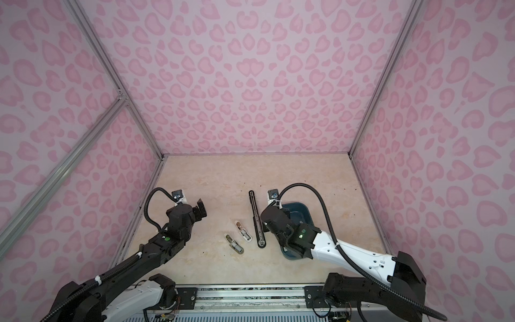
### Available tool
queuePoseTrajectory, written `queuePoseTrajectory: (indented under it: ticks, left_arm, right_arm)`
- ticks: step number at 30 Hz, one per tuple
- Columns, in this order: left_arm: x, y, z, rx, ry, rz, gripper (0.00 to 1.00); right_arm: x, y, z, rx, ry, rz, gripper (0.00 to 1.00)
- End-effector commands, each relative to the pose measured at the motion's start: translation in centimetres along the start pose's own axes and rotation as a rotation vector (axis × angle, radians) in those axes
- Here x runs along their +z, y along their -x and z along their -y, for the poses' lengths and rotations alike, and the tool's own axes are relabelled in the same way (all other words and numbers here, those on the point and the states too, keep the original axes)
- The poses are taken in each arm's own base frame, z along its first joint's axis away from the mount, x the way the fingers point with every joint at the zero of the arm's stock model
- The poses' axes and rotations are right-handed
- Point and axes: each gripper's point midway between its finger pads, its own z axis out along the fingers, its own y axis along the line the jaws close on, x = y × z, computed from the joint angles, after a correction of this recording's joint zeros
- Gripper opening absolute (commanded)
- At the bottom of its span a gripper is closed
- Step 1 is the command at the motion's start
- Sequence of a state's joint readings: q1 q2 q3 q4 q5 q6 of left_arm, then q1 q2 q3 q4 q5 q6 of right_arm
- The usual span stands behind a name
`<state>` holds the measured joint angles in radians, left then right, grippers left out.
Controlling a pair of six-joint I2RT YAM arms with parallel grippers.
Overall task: Load the staples into the stapler
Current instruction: 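Move the right gripper over the teal tub and lower toward the strips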
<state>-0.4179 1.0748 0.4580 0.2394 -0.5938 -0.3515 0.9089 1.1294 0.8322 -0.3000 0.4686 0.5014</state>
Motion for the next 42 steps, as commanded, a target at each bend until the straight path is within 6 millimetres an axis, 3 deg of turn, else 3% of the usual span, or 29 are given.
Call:
queuePoseTrajectory:
  ticks: [1,4,6,12,16,22,25,42]
  left_arm:
    - [1.6,1.7,-0.3,-0.03,0.013,0.043,0.97]
    - [2.2,1.6,-0.1,-0.05,-0.013,0.034,0.97]
    - [1.7,1.8,-0.7,-0.07,-0.007,0.063,0.97]
    - [-0.6,1.6,-2.6,-0.107,0.007,0.127,0.97]
    - [-0.8,1.3,-2.8,-0.117,0.004,0.113,0.97]
    - [-1.2,0.9,-3.3,-0.129,0.015,0.107,0.97]
    - [-1.5,1.0,-3.5,-0.143,0.013,0.122,0.97]
    - [-1.8,0.8,-3.9,-0.154,0.022,0.129,0.97]
  right_arm:
    - [0.7,-1.7,5.2,-0.02,-0.121,-0.109,0.22]
    - [2.8,-3.1,8.2,0.066,-0.119,-0.183,0.22]
    - [4.1,-4.1,9.1,0.103,-0.1,-0.229,0.23]
    - [7.1,-7.1,9.5,0.072,-0.076,-0.389,0.3]
    - [8.2,-9.2,9.7,0.08,-0.06,-0.453,0.3]
    - [8.3,-11.2,9.0,0.107,-0.002,-0.499,0.32]
    - [7.9,-11.9,8.8,0.112,0.017,-0.502,0.4]
    - [7.7,-15.0,8.6,0.146,0.021,-0.627,0.38]
